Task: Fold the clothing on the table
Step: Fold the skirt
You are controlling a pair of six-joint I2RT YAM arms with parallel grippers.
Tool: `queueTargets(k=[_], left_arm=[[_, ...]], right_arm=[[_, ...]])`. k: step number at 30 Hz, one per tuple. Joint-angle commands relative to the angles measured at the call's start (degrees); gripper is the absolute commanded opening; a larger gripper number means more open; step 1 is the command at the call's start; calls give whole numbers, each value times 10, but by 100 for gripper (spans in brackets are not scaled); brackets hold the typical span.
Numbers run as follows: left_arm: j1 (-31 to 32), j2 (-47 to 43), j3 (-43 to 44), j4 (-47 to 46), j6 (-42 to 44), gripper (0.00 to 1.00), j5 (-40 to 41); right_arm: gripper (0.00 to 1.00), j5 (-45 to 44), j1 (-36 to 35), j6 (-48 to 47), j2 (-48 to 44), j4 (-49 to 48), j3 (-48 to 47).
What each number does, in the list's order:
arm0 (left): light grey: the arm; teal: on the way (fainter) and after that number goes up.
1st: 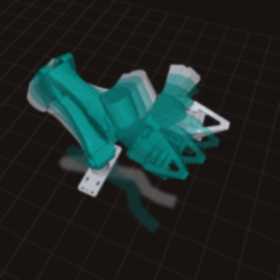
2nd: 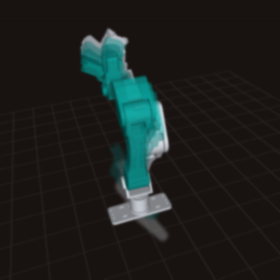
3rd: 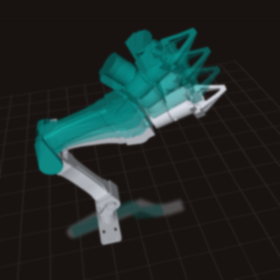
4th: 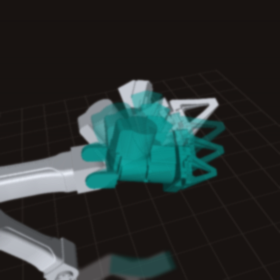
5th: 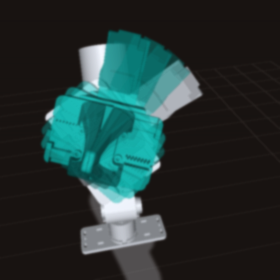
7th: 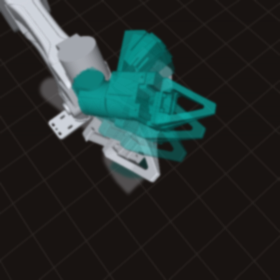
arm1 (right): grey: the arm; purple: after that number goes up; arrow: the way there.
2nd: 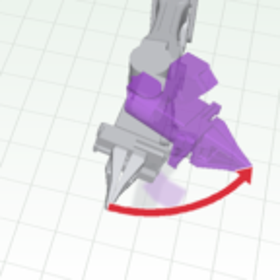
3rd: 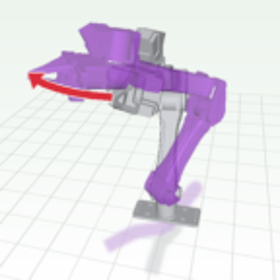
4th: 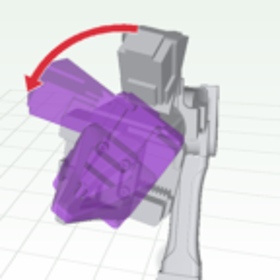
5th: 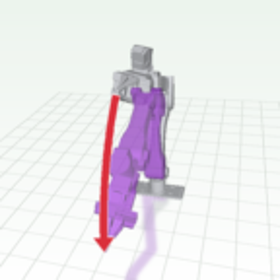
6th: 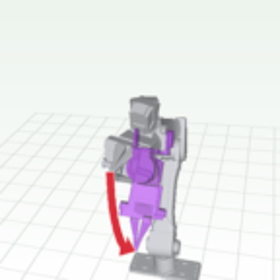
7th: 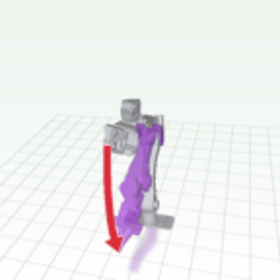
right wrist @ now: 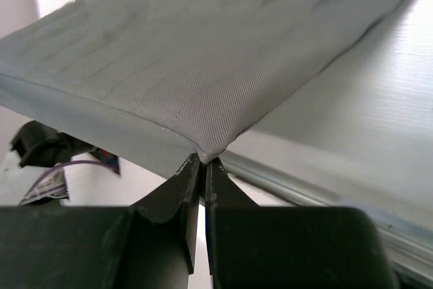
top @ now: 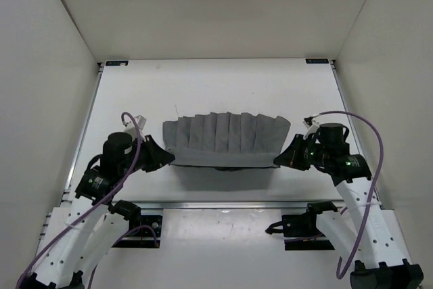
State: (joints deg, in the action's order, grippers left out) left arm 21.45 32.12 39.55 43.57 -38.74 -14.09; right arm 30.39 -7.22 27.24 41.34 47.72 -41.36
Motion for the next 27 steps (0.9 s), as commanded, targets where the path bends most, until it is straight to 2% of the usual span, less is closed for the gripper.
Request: queueTargets(k=[1, 5, 13, 21, 26, 27], left_arm=[[-36, 21, 67, 67, 42, 0, 82], [-45, 84, 85, 21, 69, 0, 77], [-77, 238, 52, -109, 80, 0, 31], [-91, 420, 126, -168, 96, 0, 22], [-91, 552, 213, -190, 104, 0, 17], [-96, 564, 224, -193, 108, 12, 15]], right_arm=[[0, -86, 29, -43, -17, 93, -72], [0, -99, 24, -52, 22, 77, -122], [0, -48, 57, -41, 180, -56, -105], [0, -58, 71, -39, 344, -107, -167], [1, -68, 103, -22, 439, -127, -202], [1, -73, 105, -18, 458, -137, -214]])
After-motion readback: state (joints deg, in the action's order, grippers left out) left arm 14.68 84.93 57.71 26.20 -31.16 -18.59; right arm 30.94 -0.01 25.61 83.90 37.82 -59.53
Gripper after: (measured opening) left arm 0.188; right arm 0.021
